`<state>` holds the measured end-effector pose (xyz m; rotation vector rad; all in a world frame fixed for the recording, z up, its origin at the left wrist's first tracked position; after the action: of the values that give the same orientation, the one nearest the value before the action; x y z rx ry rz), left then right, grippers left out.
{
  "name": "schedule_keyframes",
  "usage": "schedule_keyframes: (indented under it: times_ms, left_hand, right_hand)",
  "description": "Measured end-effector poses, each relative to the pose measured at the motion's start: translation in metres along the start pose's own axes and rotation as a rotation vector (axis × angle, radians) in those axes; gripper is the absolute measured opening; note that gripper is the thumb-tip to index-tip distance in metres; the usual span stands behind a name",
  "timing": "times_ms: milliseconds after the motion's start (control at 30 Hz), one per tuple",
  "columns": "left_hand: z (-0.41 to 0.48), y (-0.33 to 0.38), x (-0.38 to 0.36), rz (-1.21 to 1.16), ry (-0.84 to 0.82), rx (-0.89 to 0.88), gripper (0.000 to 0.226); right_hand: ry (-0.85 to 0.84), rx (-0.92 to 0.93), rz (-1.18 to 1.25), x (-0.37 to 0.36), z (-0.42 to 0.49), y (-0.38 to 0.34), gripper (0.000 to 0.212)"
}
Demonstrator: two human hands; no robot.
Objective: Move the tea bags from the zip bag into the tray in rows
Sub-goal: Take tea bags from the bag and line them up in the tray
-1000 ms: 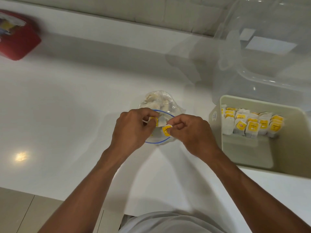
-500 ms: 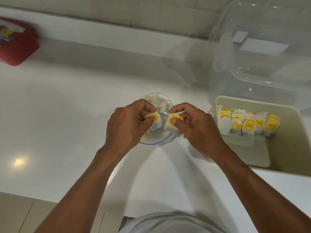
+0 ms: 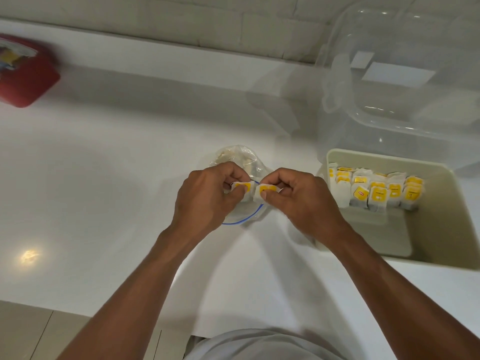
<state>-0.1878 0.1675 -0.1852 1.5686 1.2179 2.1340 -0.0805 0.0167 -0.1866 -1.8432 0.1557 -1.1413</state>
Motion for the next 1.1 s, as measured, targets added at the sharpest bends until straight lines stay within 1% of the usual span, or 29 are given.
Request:
schedule_keyframes:
  times_ms: [100, 167, 233, 300, 400, 533, 600, 700, 800, 933, 1100]
  left_hand:
    - [-0.001, 0.006, -0.001, 0.003, -0.006, -0.018, 0.013]
    - [-0.001, 0.01, -0.002, 0.001, -0.008, -0.032, 0.013]
    - [0.0, 0.013, -0.002, -0.02, -0.015, -0.035, 0.012]
    - [0.001, 0.016, -0.004, -0.047, -0.027, -0.04, 0.018]
    - [0.003, 0.028, -0.009, -0.02, -0.035, -0.088, 0.018]
    - [0.007, 0.054, -0.019, -0.09, -0.056, -0.147, 0.018]
    - [0.009, 0.068, -0.026, -0.098, -0.06, -0.186, 0.018]
    - [0.013, 0.091, -0.041, -0.109, -0.099, -0.249, 0.016]
    - [0.017, 0.116, -0.058, -0.103, -0.144, -0.288, 0.013]
    - [0.028, 0.14, -0.091, -0.067, -0.179, -0.291, 0.015]
    - [0.04, 0.159, -0.13, 0.0, -0.23, -0.263, 0.013]
  right_hand:
    - [0.015, 0.005, 0.01, 0.007, -0.002, 0.002, 0.01]
    - [0.008, 0.009, 0.009, 0.011, -0.004, 0.003, 0.012]
    - [0.014, 0.028, 0.016, 0.016, -0.009, 0.003, 0.011]
    - [0.035, 0.041, 0.048, 0.023, -0.015, 0.003, 0.01]
    - [0.05, 0.057, 0.043, 0.034, -0.025, 0.005, 0.01]
    - [0.1, 0.056, 0.063, 0.054, -0.035, 0.016, 0.008]
    - [0.11, 0.026, 0.043, 0.066, -0.039, 0.025, 0.01]
    - [0.09, -0.049, 0.106, 0.088, -0.047, 0.044, 0.012]
    - [0.124, -0.073, 0.043, 0.118, -0.056, 0.06, 0.01]
    - [0.188, -0.121, 0.003, 0.157, -0.063, 0.086, 0.011]
    - [0.23, -0.169, -0.052, 0.187, -0.064, 0.119, 0.011]
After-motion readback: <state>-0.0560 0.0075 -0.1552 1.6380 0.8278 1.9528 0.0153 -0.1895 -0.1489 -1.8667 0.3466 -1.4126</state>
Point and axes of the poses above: each hand's wrist, its own z-axis towards the middle knuckle, its own x-axis out of the back of the hand, y = z × x, the point moved 5 cm from there along z, towards the middle knuckle, and after that the axes turned 5 degrees about -x, right-handed, at the moved point
